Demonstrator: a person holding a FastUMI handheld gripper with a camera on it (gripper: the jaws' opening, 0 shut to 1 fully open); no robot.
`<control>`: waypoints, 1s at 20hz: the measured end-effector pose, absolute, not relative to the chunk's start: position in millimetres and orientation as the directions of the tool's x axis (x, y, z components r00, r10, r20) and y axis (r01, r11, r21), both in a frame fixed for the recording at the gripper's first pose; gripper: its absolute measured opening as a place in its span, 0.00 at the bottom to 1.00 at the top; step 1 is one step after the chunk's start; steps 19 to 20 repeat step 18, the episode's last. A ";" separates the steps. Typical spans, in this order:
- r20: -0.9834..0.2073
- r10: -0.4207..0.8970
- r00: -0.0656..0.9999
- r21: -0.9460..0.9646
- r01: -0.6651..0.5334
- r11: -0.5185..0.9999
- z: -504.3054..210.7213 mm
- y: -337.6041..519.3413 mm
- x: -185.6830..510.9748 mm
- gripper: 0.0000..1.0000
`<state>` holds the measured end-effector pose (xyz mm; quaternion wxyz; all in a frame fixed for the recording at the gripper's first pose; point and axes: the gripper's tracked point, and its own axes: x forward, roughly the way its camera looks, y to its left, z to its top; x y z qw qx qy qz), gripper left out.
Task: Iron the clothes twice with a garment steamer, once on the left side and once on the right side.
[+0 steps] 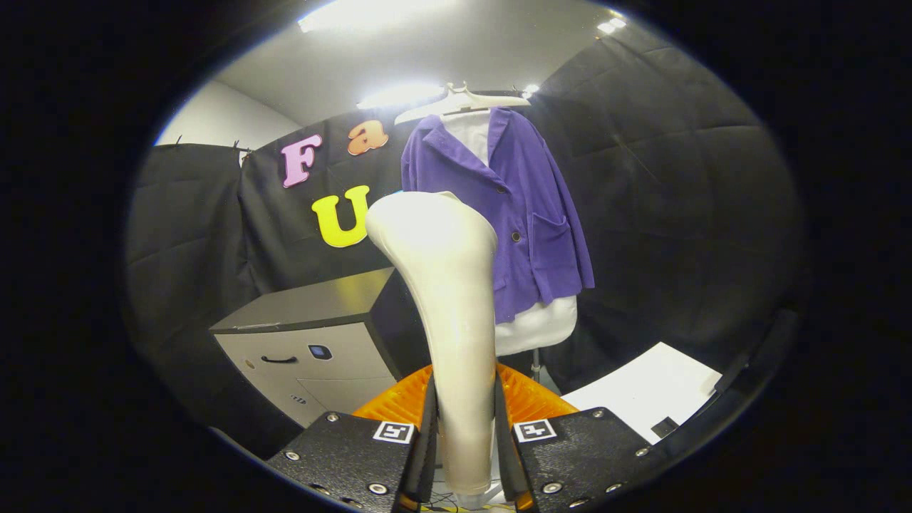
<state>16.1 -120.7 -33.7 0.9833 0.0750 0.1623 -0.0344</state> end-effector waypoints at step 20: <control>-0.270 -0.035 0.962 0.159 0.080 0.984 -18.9 -111.6 -9.9 0.36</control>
